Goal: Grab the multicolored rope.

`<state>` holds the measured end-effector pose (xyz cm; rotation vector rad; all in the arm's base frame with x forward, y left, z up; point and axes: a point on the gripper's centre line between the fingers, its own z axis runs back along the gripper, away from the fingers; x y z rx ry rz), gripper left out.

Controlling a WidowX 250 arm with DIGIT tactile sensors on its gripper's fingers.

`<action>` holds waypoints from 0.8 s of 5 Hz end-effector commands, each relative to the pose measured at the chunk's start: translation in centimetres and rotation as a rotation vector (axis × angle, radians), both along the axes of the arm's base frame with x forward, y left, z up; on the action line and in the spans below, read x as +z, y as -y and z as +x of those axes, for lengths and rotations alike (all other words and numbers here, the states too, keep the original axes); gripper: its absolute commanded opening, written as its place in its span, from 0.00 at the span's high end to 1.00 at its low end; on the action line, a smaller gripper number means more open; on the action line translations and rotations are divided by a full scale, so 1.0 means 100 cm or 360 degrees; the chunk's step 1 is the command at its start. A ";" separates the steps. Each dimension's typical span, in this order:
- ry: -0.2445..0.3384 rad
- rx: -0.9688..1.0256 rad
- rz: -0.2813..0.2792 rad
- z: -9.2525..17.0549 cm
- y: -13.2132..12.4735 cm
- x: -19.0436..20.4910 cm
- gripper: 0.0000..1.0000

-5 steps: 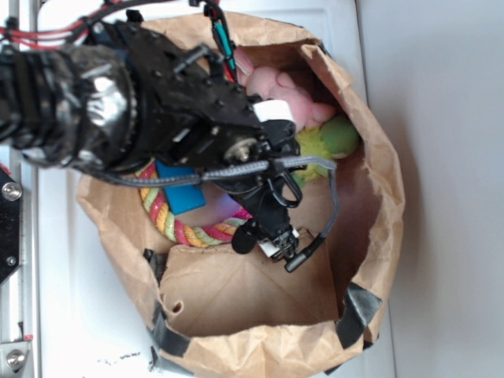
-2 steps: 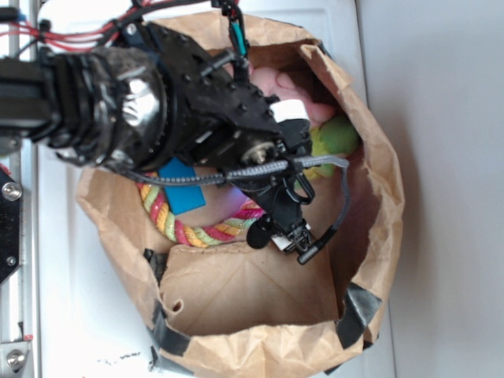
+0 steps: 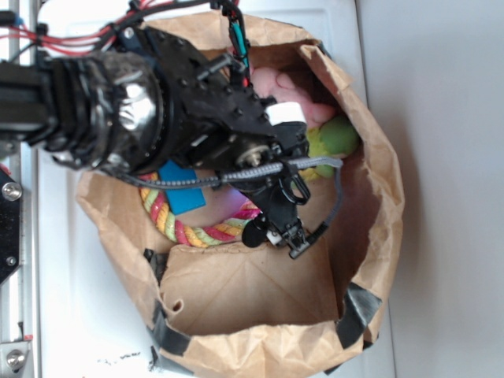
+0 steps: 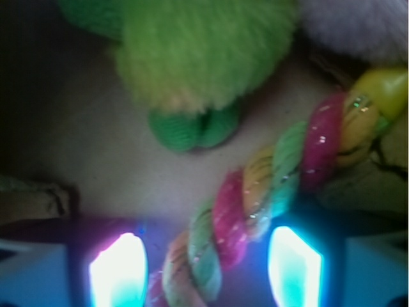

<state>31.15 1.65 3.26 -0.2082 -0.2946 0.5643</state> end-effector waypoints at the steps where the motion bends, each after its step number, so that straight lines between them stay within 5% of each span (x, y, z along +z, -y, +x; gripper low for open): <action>1: 0.0049 0.0008 0.0015 0.002 -0.003 0.008 1.00; 4: 0.0103 -0.0050 0.0020 -0.017 0.003 0.027 1.00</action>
